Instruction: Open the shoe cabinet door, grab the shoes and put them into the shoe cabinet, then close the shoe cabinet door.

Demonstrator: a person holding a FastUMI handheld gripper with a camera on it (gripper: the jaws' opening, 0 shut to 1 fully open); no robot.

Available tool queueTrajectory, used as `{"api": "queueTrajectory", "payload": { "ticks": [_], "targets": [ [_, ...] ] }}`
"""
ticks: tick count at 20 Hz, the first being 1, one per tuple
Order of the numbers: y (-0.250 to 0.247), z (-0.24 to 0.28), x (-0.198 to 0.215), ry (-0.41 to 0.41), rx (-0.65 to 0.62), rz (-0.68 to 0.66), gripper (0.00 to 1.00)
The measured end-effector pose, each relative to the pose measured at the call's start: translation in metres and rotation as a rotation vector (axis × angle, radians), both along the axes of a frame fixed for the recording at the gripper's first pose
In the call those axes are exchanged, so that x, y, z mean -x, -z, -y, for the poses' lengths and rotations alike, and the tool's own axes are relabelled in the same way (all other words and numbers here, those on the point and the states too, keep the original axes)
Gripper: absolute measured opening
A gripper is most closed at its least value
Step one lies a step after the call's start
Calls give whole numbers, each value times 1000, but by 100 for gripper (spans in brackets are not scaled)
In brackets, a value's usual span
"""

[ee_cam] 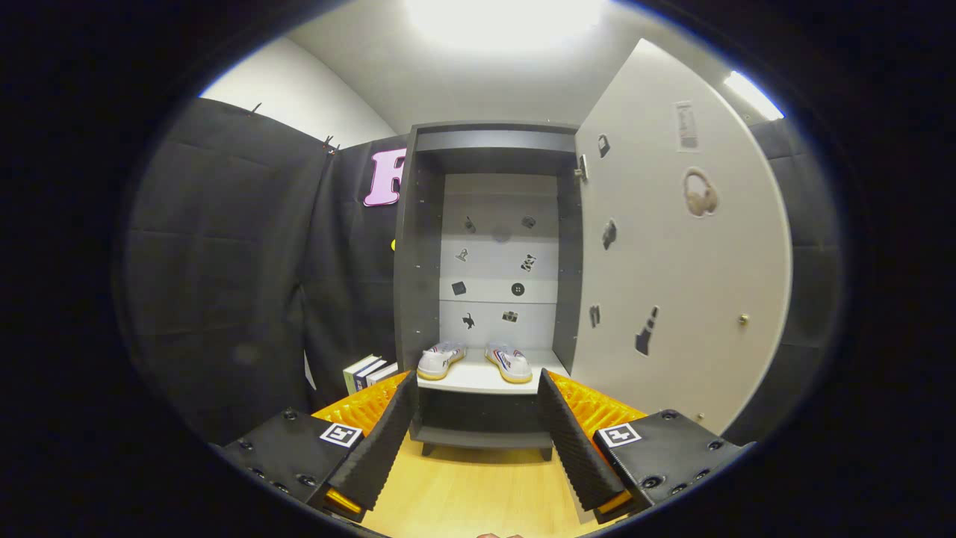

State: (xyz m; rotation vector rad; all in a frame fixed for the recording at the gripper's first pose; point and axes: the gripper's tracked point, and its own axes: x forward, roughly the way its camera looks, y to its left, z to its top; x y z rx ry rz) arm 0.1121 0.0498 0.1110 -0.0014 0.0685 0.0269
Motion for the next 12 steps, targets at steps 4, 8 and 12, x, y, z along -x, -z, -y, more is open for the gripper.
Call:
{"api": "queueTrajectory", "payload": {
  "ticks": [4,8,12],
  "targets": [
    [-4,52,53,92,-10,-1,99],
    [-15,111,85,185,-43,23,99],
    [-16,175,97,237,-21,17,99]
  ]
}}
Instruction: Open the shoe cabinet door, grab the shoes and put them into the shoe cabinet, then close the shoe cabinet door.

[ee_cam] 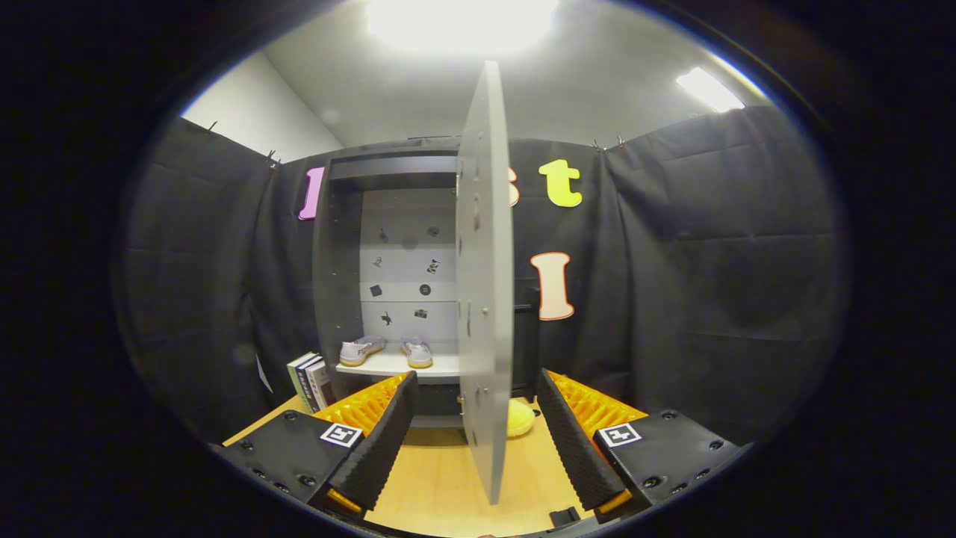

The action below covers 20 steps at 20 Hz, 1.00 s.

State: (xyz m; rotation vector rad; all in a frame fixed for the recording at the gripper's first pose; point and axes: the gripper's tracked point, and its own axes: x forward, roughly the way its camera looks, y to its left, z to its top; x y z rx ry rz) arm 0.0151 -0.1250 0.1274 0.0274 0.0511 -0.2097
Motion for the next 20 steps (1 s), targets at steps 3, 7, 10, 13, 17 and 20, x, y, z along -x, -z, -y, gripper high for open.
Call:
{"api": "queueTrajectory", "payload": {
  "ticks": [3,7,10,13,17,20],
  "targets": [
    [-6,49,-2,22,3,14,99],
    [2,97,-29,0,-39,11,98],
    [9,118,-58,-36,-43,-13,98],
    [13,122,-90,-72,-50,-25,97],
    [17,119,-97,-66,-35,-39,97],
    [17,110,-100,-52,-32,-48,96]
  ]
}}
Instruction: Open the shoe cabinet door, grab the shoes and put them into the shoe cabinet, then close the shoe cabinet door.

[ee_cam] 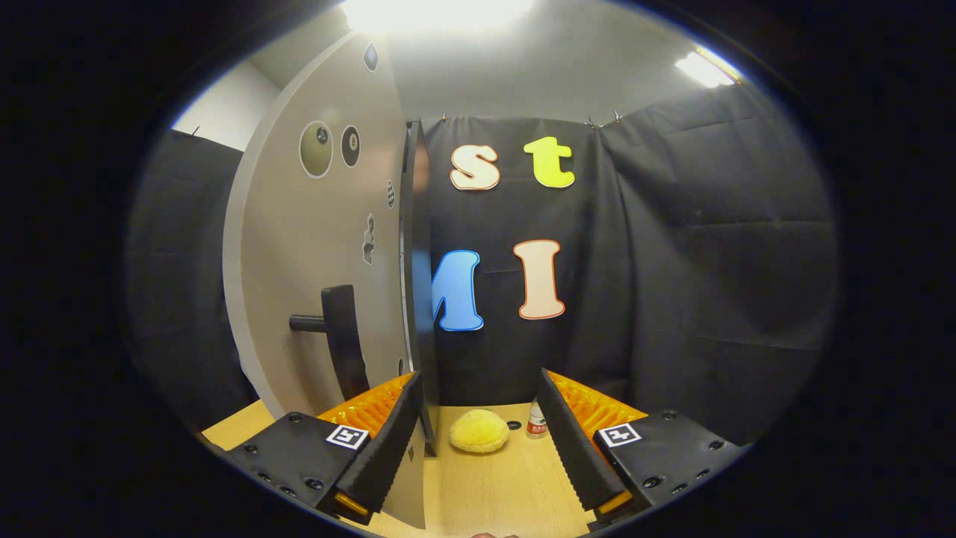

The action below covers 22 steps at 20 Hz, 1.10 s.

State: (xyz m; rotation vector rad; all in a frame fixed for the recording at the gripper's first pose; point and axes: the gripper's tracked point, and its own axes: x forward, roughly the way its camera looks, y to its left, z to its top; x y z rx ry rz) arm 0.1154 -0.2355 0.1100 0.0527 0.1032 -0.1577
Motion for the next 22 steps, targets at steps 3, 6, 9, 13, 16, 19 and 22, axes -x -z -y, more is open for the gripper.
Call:
{"api": "queueTrajectory", "payload": {
  "ticks": [3,6,9,13,16,19,22],
  "targets": [
    [-1,-10,-1,21,-6,-5,95],
    [0,-44,6,5,-3,-13,95],
    [-2,-72,4,10,19,-17,95],
    [-2,-114,0,13,21,-16,95],
    [-3,-140,-8,7,12,-15,95],
    [4,-165,-19,17,14,-33,95],
    [13,-193,-34,-3,-10,-55,95]
  ]
}}
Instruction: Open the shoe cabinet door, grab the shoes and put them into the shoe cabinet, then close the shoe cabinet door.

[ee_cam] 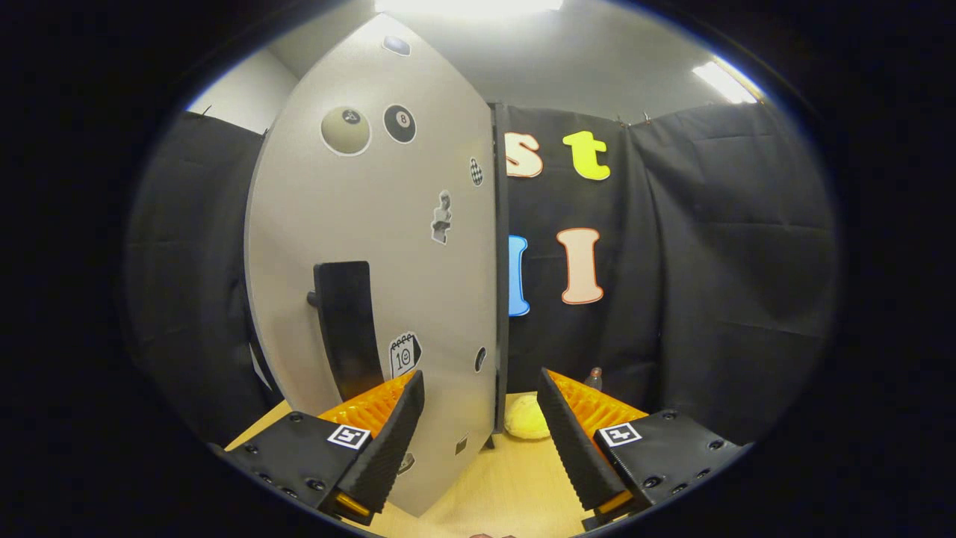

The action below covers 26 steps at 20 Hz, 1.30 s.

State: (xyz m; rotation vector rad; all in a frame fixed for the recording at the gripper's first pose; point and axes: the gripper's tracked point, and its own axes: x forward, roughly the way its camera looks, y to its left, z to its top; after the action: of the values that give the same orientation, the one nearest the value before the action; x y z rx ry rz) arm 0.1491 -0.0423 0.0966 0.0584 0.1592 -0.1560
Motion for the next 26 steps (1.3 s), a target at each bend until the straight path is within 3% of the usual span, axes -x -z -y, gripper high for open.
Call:
{"api": "queueTrajectory", "payload": {
  "ticks": [11,26],
  "targets": [
    [-5,-79,-42,-83,20,14,97],
    [-6,-118,-16,-97,64,61,98]
  ]
}}
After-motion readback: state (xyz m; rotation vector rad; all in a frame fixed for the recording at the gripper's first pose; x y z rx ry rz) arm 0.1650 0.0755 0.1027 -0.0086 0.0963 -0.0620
